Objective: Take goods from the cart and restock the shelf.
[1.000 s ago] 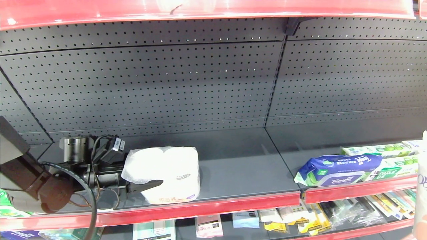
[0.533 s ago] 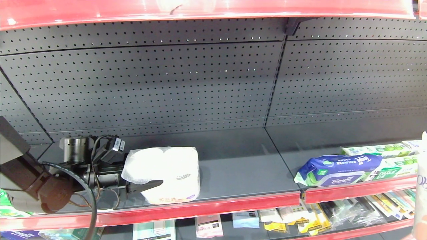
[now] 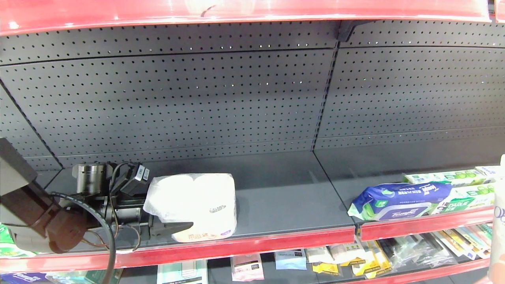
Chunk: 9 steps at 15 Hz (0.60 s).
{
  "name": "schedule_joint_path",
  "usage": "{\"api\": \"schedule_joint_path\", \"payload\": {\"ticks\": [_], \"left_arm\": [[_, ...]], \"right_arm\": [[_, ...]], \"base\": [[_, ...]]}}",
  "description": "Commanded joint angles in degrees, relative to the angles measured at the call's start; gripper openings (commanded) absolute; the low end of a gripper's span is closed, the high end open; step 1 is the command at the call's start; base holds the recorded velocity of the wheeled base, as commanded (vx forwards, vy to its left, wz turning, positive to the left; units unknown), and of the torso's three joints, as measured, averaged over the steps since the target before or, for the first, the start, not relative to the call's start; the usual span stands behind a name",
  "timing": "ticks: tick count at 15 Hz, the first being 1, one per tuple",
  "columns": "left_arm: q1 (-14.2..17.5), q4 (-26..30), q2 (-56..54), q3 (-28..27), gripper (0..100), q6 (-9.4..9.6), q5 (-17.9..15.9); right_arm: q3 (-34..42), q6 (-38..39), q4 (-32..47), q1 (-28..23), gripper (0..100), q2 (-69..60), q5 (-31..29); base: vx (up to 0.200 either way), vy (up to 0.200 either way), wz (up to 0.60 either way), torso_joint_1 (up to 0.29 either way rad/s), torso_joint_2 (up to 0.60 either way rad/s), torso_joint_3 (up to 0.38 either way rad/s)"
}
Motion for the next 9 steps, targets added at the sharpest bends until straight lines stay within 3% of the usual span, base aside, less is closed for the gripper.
{"api": "schedule_joint_path", "payload": {"ticks": [1, 2, 4, 5, 6, 7, 8, 9], "left_arm": [[0.0, -0.4, -0.7, 0.0, 100, -0.12, -0.1], [0.0, -0.4, -0.9, 0.2, 100, -0.3, -0.1], [0.0, -0.4, -3.0, 0.6, 100, -2.93, -0.1], [0.0, -0.4, -3.5, 0.6, 100, -3.37, -0.1], [-0.1, -0.5, -6.9, 0.5, 100, -7.24, -0.5], [-0.1, -0.5, -8.8, 0.3, 100, -9.61, -1.1], [-0.1, -0.5, -12.2, 0.1, 100, -14.1, -1.4], [-0.1, -0.6, -14.6, 0.0, 100, -17.44, -1.4]], "right_arm": [[0.0, 0.0, 0.0, 0.0, 0, 0.0, 0.0], [0.0, 0.0, 0.0, 0.0, 0, 0.0, 0.0], [0.0, 0.0, 0.0, 0.0, 0, 0.0, 0.0], [0.0, 0.0, 0.0, 0.0, 0, 0.0, 0.0], [0.1, 0.0, 0.0, 0.0, 0, 0.0, 0.0], [0.2, 0.0, 0.0, 0.0, 0, 0.0, 0.0], [0.3, 0.0, 0.0, 0.0, 0, 0.0, 0.0], [0.4, 0.0, 0.0, 0.0, 0, 0.0, 0.0]], "base": [[0.0, 0.0, 0.0, 0.0, 0.0, 0.0], [0.0, 0.0, 0.0, 0.0, 0.0, 0.0], [0.0, 0.0, 0.0, 0.0, 0.0, 0.0], [0.0, 0.0, 0.0, 0.0, 0.0, 0.0], [0.0, 0.0, 0.0, 0.0, 0.0, 0.0], [0.0, 0.0, 0.0, 0.0, 0.0, 0.0], [0.0, 0.0, 0.0, 0.0, 0.0, 0.0], [0.0, 0.0, 0.0, 0.0, 0.0, 0.0]]}}
